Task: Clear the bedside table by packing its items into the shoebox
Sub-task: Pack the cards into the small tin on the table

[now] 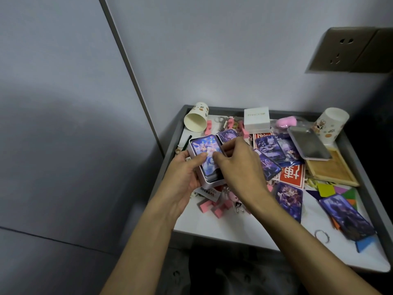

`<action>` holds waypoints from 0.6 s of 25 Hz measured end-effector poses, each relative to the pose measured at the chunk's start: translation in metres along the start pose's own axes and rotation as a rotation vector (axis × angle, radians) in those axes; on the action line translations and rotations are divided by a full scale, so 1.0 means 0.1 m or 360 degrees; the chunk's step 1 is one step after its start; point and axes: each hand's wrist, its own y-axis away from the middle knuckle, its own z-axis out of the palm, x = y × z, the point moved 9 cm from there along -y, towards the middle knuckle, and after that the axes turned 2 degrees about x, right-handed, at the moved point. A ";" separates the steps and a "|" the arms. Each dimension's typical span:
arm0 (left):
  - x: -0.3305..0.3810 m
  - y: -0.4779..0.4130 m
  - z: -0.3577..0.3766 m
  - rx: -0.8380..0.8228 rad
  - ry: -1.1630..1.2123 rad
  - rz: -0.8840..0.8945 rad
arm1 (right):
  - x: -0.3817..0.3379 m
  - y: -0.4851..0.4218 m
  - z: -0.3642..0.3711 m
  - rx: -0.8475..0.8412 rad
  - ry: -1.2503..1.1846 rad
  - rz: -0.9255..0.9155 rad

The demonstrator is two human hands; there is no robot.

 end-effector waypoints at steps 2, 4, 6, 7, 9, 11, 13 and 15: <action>-0.01 -0.01 -0.02 0.0021 -0.0013 -0.0007 | 0.00 -0.01 0.02 -0.0036 -0.0008 0.0012; -0.01 -0.01 -0.05 0.0034 -0.0025 -0.0007 | -0.03 0.00 0.05 -0.0048 0.0031 -0.0055; 0.02 -0.03 -0.09 0.0063 -0.0025 0.0015 | -0.08 0.01 0.06 -0.0001 0.0138 -0.0183; 0.03 -0.03 -0.13 0.0085 -0.0014 0.0031 | -0.08 0.01 0.06 0.0013 0.0153 -0.0203; 0.07 -0.05 -0.19 0.0127 0.0020 0.0058 | -0.01 -0.02 0.08 -0.0064 0.0022 -0.0106; 0.08 -0.05 -0.26 0.0188 0.0067 0.0059 | 0.02 -0.01 0.18 -0.0232 -0.0141 -0.0055; 0.09 -0.05 -0.32 0.0262 0.0089 0.0050 | -0.02 0.00 0.25 -0.0344 -0.0207 -0.0118; 0.11 -0.05 -0.36 0.0299 0.0113 0.0039 | -0.02 -0.07 0.23 -0.0331 -0.0203 -0.0158</action>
